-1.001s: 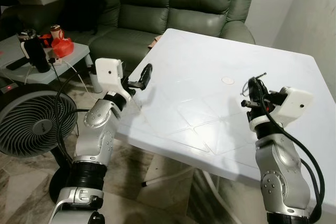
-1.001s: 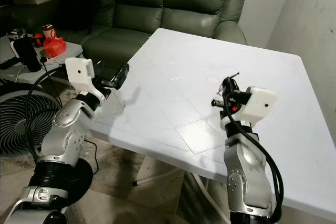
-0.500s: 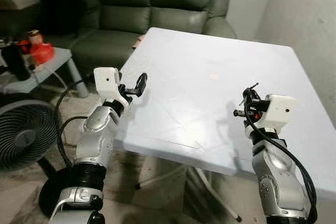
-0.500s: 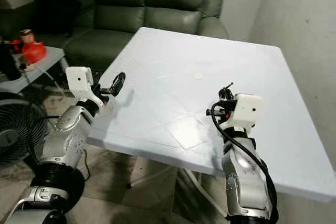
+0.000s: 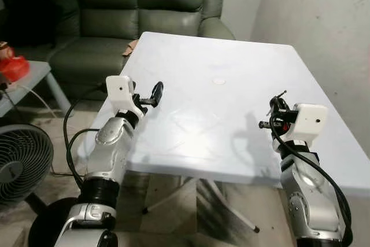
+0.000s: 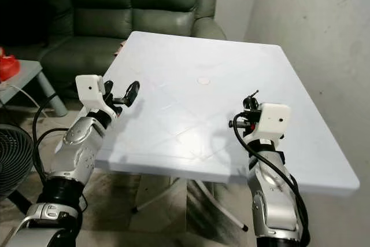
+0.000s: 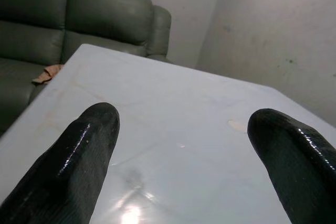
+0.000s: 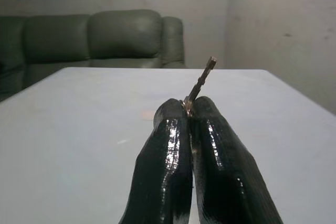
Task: Hang keys on a hook
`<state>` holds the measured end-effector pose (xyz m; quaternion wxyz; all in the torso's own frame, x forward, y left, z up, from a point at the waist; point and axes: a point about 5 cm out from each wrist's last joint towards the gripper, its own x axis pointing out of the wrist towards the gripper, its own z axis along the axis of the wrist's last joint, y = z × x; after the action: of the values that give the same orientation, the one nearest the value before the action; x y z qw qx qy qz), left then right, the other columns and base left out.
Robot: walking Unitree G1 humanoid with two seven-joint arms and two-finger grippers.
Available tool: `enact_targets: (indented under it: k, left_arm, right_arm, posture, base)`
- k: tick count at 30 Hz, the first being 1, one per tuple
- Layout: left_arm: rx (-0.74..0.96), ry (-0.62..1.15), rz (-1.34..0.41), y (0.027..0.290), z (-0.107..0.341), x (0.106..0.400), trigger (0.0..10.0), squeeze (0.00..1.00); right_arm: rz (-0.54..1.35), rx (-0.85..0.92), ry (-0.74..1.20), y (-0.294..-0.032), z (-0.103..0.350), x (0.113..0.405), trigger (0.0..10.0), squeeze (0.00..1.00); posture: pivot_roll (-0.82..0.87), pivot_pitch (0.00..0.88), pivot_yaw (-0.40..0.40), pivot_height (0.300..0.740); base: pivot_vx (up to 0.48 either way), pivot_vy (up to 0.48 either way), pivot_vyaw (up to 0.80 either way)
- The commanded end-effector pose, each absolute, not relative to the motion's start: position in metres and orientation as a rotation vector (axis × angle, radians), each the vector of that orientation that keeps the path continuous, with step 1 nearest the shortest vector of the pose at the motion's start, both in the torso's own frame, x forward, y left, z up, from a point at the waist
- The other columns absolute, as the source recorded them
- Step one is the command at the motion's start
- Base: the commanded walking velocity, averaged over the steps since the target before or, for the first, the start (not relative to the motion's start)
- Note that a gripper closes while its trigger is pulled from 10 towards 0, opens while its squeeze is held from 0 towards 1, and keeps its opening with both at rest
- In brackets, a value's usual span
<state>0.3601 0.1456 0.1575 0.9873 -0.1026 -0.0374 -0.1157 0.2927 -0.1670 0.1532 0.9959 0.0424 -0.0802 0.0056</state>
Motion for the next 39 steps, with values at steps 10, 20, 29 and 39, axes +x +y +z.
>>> enact_targets:
  k: [10, 20, 29, 39]
  left_arm:
    - [-0.21, -0.068, -0.216, 0.1429, 0.1589, 0.3616, 10.0, 0.0]
    - [-0.204, -0.056, -0.213, 0.1415, 0.1581, 0.362, 10.0, 0.0]
    - [-0.203, -0.047, -0.21, 0.1416, 0.1568, 0.3613, 10.0, 0.0]
    - [-0.189, -0.036, -0.211, 0.1375, 0.1543, 0.3596, 10.0, 0.0]
  right_arm:
    - [0.001, 0.059, -0.154, -0.172, 0.1515, 0.2893, 10.0, 0.0]
    - [0.005, 0.054, -0.148, -0.1718, 0.151, 0.2895, 10.0, 0.0]
    - [0.01, 0.051, -0.138, -0.1709, 0.1497, 0.2891, 10.0, 0.0]
    - [0.005, 0.046, -0.129, -0.1716, 0.1481, 0.2887, 10.0, 0.0]
  posture:
    - [-0.03, 0.0, -0.011, 0.74]
    - [-0.02, 0.0, -0.016, 0.74]
    - [-0.02, 0.0, -0.019, 0.74]
    - [-0.02, 0.0, -0.018, 0.74]
  base:
    - [0.0, 0.0, -0.69]
    - [0.0, 0.0, -0.69]
    - [0.0, 0.0, -0.69]
    - [0.0, 0.0, -0.69]
